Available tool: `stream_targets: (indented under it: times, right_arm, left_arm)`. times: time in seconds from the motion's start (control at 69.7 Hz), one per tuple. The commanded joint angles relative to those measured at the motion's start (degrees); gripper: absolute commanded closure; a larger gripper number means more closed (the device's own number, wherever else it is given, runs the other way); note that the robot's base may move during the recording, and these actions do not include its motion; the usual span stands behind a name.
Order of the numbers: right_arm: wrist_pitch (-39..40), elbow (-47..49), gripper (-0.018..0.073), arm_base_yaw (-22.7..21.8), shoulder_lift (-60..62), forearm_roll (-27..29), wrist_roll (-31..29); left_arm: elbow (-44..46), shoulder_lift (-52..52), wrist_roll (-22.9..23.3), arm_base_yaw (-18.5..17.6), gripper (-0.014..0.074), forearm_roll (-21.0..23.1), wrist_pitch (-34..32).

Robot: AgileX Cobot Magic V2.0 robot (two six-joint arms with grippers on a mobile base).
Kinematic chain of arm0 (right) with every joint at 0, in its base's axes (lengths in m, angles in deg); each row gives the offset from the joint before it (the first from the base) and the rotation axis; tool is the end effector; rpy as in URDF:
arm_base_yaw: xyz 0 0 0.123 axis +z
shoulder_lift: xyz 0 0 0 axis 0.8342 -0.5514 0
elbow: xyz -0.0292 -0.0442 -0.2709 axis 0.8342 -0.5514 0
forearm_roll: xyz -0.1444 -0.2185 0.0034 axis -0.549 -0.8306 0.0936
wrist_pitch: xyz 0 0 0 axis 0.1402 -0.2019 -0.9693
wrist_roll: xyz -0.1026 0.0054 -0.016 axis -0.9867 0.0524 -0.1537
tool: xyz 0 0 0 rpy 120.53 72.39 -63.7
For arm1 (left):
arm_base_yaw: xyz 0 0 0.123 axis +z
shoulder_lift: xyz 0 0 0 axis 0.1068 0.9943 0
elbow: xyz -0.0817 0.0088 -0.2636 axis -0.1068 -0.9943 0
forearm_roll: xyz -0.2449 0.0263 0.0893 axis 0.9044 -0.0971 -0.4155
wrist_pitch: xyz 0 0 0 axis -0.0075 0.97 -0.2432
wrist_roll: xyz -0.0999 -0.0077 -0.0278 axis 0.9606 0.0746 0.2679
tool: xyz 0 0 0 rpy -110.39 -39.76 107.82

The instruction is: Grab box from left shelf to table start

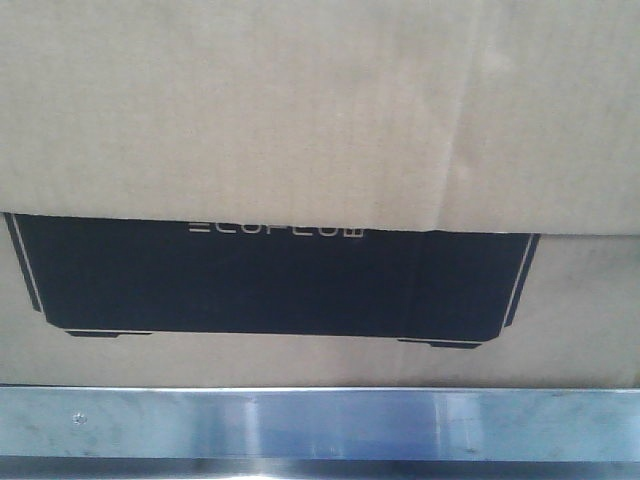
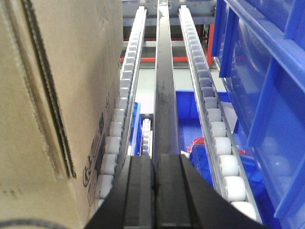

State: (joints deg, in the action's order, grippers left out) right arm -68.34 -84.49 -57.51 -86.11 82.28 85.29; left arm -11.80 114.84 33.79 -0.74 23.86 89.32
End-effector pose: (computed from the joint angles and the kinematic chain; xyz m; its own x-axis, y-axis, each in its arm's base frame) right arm 0.0889 -0.0003 0.1910 -0.0554 0.0849 -0.9948 0.0097 0.9964 0.0845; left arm 0.1096 -0.0245 0.4192 -0.3402 -0.0572 -0.9386 0.1879 0.9739 -0.1274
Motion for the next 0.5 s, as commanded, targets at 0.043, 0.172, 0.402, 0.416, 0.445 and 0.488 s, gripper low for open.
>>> stream_targets:
  times: [0.043,0.172,0.402,0.416,0.445,0.488]
  right_arm:
    - [5.5,-0.1,0.0501,0.1,0.3,0.0,0.0]
    - [5.6,-0.1,0.0501,0.1,0.3,0.0,0.0]
    - [5.6,-0.1,0.0501,0.1,0.3,0.0,0.0]
    - [5.7,-0.1,0.0501,0.1,0.3,0.0,0.0]
    - [5.7,-0.1,0.0501,0.1,0.3,0.0,0.0]
    - [5.8,-0.1,0.0501,0.1,0.3,0.0,0.0]
  left_arm:
    - [7.8,9.4,0.0,-2.9,0.0269,1.3,1.7]
    - [12.3,16.8,0.3,-3.9,0.0269,1.0,6.1]
    - [18.3,26.7,0.7,-3.9,0.0269,-2.6,13.1]
    - [18.8,27.2,0.8,-3.9,0.0269,-2.9,13.7]
    - [19.4,28.4,1.4,-3.9,0.0269,-3.5,14.6]
    - [20.3,29.9,2.5,-3.9,0.0269,-4.7,15.8]
